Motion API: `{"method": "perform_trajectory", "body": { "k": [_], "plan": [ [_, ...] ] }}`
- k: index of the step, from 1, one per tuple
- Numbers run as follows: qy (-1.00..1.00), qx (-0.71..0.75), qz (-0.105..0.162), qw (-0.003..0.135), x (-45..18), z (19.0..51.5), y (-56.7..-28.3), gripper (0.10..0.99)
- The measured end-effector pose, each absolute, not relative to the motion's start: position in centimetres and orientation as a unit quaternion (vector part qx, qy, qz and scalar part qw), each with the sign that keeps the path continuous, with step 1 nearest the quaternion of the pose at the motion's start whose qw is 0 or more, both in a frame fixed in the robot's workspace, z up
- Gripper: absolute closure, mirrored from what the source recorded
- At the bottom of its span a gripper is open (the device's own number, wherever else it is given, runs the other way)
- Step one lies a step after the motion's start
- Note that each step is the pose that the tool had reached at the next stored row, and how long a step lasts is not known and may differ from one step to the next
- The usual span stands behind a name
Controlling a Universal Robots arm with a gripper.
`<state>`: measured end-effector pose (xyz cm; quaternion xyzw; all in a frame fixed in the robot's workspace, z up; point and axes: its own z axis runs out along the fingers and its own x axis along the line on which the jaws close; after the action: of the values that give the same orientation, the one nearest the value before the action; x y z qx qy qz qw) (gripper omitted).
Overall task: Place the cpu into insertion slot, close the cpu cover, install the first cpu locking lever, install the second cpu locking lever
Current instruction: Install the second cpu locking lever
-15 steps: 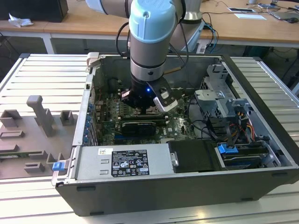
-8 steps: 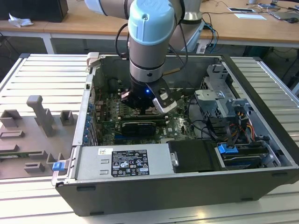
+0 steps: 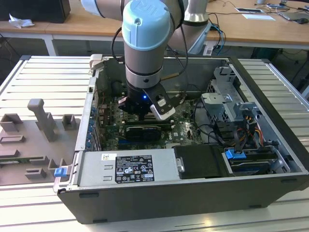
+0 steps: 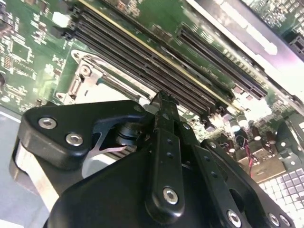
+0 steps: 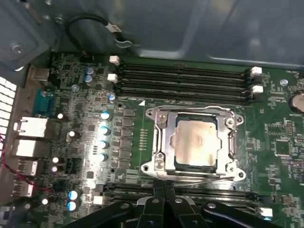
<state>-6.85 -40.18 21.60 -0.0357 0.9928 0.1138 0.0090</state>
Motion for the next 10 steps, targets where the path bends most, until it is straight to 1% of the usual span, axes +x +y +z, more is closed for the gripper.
{"method": "perform_trajectory", "body": {
  "k": [10],
  "plan": [
    [0.99, -0.036, 0.134, 0.01, -7.5, 20.3, -40.5, 0.98]
  ]
}}
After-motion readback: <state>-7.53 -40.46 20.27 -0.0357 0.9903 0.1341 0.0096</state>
